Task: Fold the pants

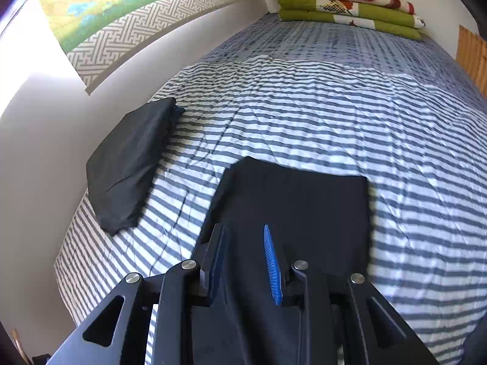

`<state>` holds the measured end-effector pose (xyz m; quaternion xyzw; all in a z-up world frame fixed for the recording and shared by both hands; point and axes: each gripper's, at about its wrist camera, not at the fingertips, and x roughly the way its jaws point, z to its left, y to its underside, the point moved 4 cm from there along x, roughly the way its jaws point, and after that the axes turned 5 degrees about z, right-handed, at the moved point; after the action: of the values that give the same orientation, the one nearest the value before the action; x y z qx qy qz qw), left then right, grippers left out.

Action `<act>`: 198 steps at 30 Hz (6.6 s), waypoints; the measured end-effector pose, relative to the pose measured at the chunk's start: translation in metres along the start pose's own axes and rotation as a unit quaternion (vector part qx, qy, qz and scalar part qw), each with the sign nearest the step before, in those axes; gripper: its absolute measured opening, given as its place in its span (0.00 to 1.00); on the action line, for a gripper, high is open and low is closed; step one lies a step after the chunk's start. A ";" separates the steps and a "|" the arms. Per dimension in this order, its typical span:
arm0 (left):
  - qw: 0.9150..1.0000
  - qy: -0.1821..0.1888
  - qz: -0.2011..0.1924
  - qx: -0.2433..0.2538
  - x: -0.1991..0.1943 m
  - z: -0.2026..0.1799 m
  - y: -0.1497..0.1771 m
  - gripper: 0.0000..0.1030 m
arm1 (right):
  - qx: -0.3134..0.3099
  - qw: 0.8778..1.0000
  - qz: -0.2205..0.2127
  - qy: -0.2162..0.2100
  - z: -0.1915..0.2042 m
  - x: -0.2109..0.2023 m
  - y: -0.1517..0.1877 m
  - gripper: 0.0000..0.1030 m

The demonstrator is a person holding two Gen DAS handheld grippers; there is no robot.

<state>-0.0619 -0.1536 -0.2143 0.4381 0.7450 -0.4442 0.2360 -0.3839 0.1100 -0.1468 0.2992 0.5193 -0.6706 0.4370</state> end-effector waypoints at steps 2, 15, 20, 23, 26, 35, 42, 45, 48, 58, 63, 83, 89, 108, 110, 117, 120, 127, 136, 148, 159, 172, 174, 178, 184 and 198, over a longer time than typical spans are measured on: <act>1.000 -0.010 0.000 0.010 0.004 -0.003 -0.017 0.43 | 0.019 1.000 -0.004 0.012 -0.024 -0.021 0.034 0.23; 0.992 -0.045 0.099 0.061 0.068 -0.041 -0.024 0.43 | -0.037 0.999 0.034 -0.006 -0.005 -0.041 0.214 0.23; 0.992 -0.044 0.115 0.025 0.058 -0.029 -0.004 0.47 | -0.118 0.990 0.059 -0.044 0.036 -0.063 0.269 0.23; 0.992 -0.042 0.118 0.021 0.059 -0.029 0.001 0.42 | -0.188 0.980 0.057 -0.018 0.062 -0.063 0.292 0.31; 0.991 -0.050 0.120 0.041 0.059 -0.037 0.002 0.19 | -0.234 0.971 0.054 0.004 0.077 -0.055 0.307 0.36; 0.991 -0.016 0.132 -0.002 0.051 -0.032 0.007 0.05 | -0.329 0.939 0.056 0.081 0.088 -0.035 0.332 0.32; 0.991 -0.013 0.131 -0.006 0.039 -0.035 0.024 0.05 | -0.349 0.931 0.081 0.074 0.089 -0.043 0.338 0.07; 0.990 -0.027 0.141 0.003 0.046 -0.033 0.036 0.06 | -0.354 0.928 0.094 0.061 0.090 -0.045 0.345 0.07; 0.990 -0.035 0.135 -0.007 0.043 -0.029 0.035 0.16 | -0.346 0.932 0.098 0.050 0.087 -0.045 0.346 0.13; 0.995 -0.045 0.065 0.056 0.055 -0.064 -0.059 0.24 | -0.183 0.983 -0.027 0.015 0.039 -0.085 0.263 0.21; 0.993 -0.059 0.088 0.053 0.114 -0.061 -0.087 0.24 | -0.106 0.993 -0.036 0.022 0.012 -0.042 0.222 0.21; 0.993 -0.076 0.090 -0.003 0.128 -0.002 -0.115 0.58 | 0.028 0.999 -0.024 -0.013 -0.080 -0.036 0.190 0.40; 0.992 -0.061 0.104 -0.030 0.147 0.010 -0.131 0.58 | 0.090 0.993 0.032 -0.065 -0.102 -0.007 0.172 0.40; 0.994 -0.026 0.102 -0.024 0.160 0.008 -0.141 0.04 | 0.096 0.983 0.068 -0.139 -0.095 0.033 0.158 0.08; 0.995 -0.010 0.089 -0.031 0.150 0.005 -0.143 0.03 | 0.100 0.982 0.057 -0.148 -0.094 0.028 0.158 0.06; 0.999 0.040 0.021 -0.022 0.078 -0.027 -0.156 0.03 | 0.097 0.977 -0.005 -0.188 -0.086 -0.024 0.155 0.05; 0.998 0.061 -0.019 -0.006 0.032 -0.049 -0.163 0.03 | 0.087 0.976 -0.043 -0.197 -0.079 -0.063 0.152 0.05; 0.990 0.083 -0.100 0.051 -0.075 -0.109 -0.152 0.03 | 0.050 0.965 -0.140 -0.214 -0.046 -0.172 0.150 0.05; 0.983 0.092 -0.133 0.091 -0.187 -0.140 -0.088 0.03 | -0.007 0.955 -0.194 -0.223 0.004 -0.263 0.188 0.05; 0.996 0.078 0.001 -0.047 -0.008 -0.027 -0.161 0.03 | 0.073 0.974 -0.073 -0.202 -0.026 -0.131 0.153 0.05; 0.990 0.040 0.074 -0.111 0.157 0.055 -0.219 0.04 | 0.164 0.974 0.026 -0.153 -0.100 0.043 0.083 0.05; 0.993 0.028 0.044 -0.103 0.131 0.072 -0.213 0.63 | 0.200 0.957 0.024 -0.210 -0.146 0.005 0.099 0.35; 0.994 0.029 0.070 -0.085 0.141 0.064 -0.202 0.63 | 0.178 0.967 0.011 -0.182 -0.141 -0.004 0.105 0.49; 0.993 0.012 0.095 -0.075 0.168 0.054 -0.188 0.63 | 0.137 0.978 0.016 -0.158 -0.115 0.002 0.116 0.53; 0.994 -0.002 0.093 -0.056 0.180 0.045 -0.189 0.50 | 0.141 0.979 0.047 -0.139 -0.104 0.036 0.125 0.53; 0.997 -0.053 0.054 0.000 0.155 0.016 -0.182 0.05 | 0.073 0.994 0.022 -0.074 -0.073 0.029 0.124 0.09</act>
<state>-0.2979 -0.1392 -0.2546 0.4535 0.7070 -0.4532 0.2984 -0.2889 0.1622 -0.2464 0.2916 0.4281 -0.7173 0.4660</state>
